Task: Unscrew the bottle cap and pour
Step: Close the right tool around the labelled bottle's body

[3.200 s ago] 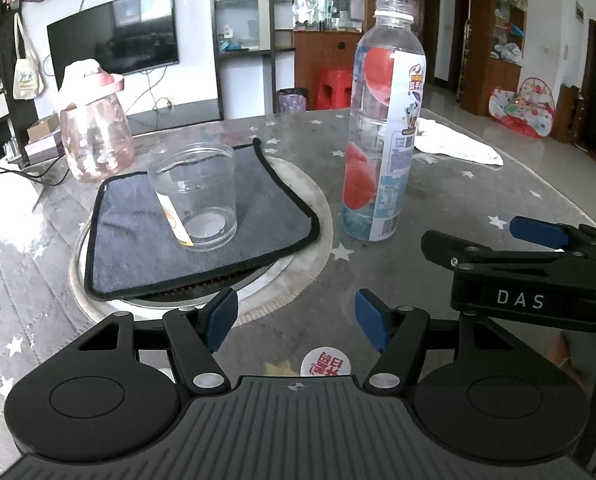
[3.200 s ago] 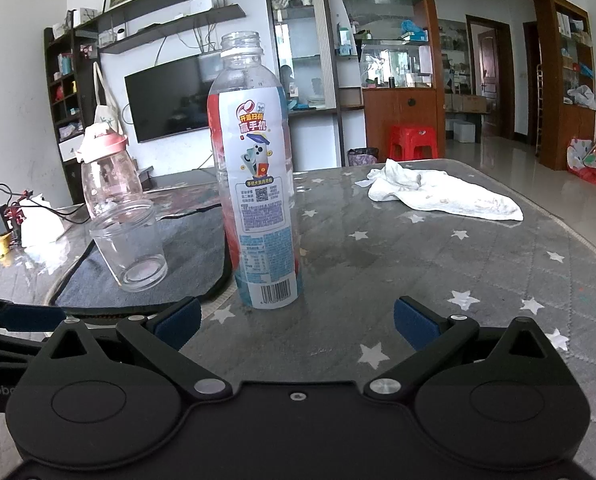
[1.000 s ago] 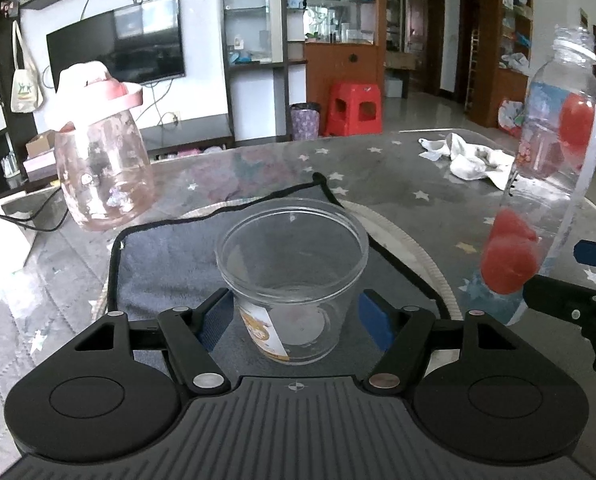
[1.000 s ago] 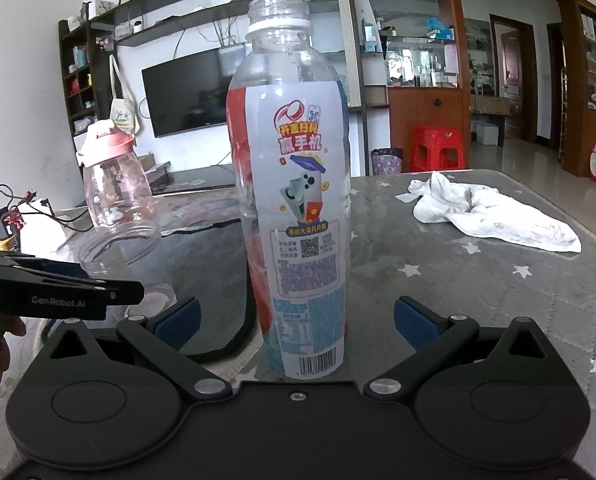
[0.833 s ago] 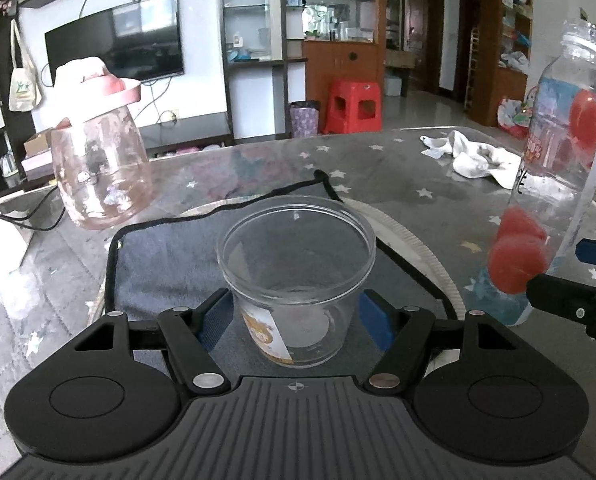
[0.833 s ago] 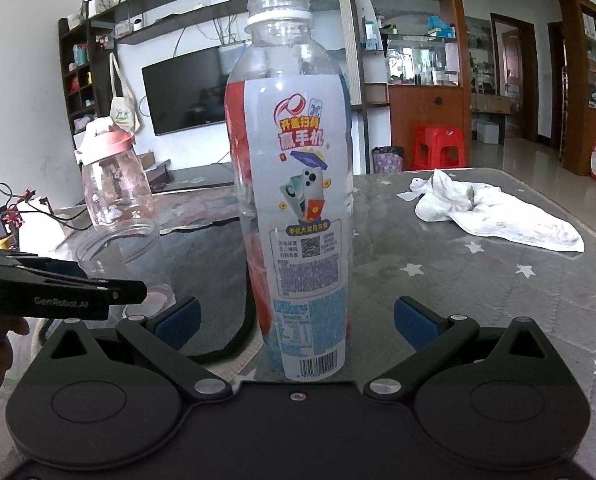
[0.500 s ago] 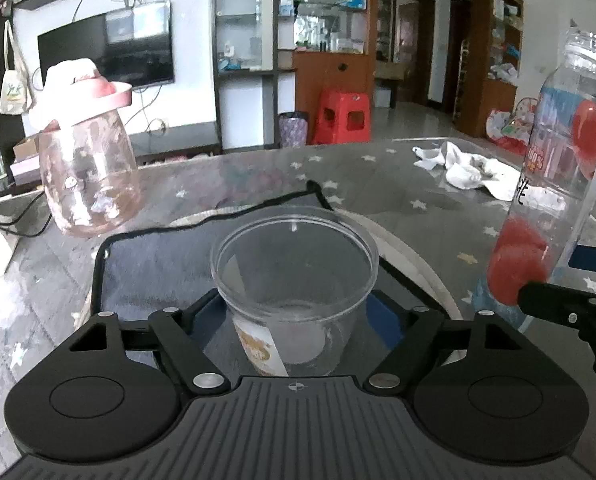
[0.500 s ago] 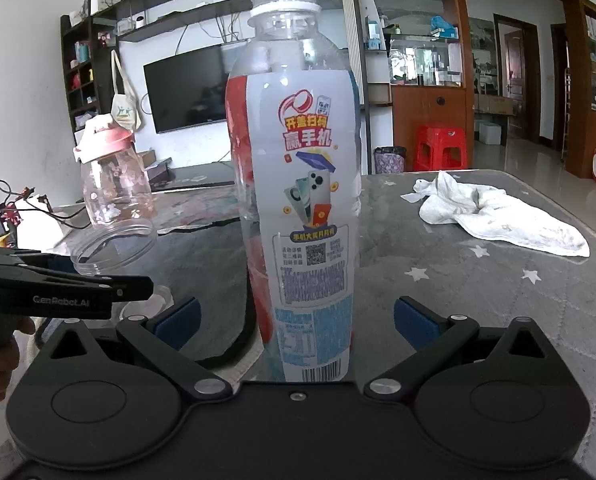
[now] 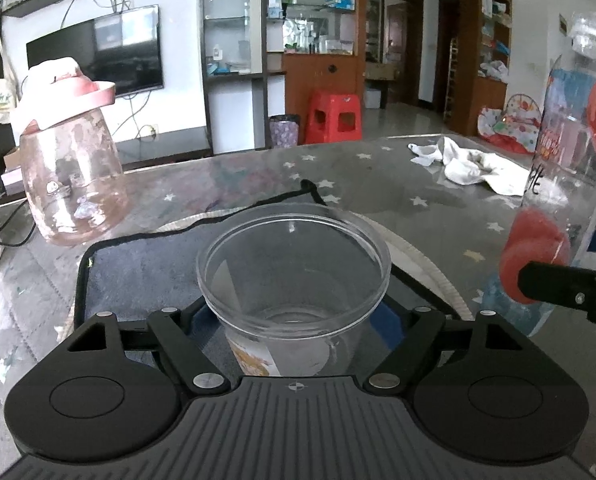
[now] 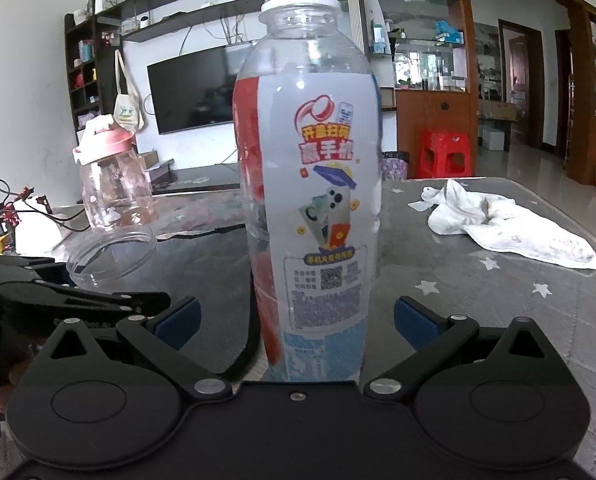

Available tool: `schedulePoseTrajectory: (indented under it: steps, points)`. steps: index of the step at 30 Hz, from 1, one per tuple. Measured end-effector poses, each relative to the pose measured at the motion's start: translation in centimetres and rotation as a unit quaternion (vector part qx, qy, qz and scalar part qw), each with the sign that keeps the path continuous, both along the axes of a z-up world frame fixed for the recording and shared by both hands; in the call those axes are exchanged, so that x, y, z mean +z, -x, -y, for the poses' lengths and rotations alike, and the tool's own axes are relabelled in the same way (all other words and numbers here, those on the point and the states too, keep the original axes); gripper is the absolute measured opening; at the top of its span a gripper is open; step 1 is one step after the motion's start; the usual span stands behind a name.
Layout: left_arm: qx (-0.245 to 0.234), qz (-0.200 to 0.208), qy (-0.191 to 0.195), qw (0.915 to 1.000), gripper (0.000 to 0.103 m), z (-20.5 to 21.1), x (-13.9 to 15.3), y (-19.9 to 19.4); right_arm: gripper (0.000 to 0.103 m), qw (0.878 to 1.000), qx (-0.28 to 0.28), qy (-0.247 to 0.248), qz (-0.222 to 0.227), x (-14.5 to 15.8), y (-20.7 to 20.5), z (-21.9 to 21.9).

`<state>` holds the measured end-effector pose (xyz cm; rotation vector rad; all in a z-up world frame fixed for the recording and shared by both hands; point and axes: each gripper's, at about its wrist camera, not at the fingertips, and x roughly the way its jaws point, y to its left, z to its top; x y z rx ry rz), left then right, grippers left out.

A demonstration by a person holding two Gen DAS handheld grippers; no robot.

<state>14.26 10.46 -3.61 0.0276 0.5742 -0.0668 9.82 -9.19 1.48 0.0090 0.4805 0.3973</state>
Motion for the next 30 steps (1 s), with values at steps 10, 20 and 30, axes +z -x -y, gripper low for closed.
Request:
schedulePoseTrajectory:
  steps: [10,20,30]
  points:
    - [0.006,-0.007,0.02,0.9998,0.079,-0.7,-0.7,-0.5,0.103,1.0,0.0,-0.004,0.0,0.0,-0.7,-0.2]
    - [0.008,-0.01,0.018,0.9998,0.079,-0.6,-1.1,-0.9,0.103,1.0,-0.004,-0.012,-0.001,-0.1,-1.2,-0.4]
    - [0.007,-0.008,0.028,0.9995,0.079,-0.9,-0.8,-1.0,0.098,1.0,-0.01,-0.021,-0.004,0.2,-2.0,-0.7]
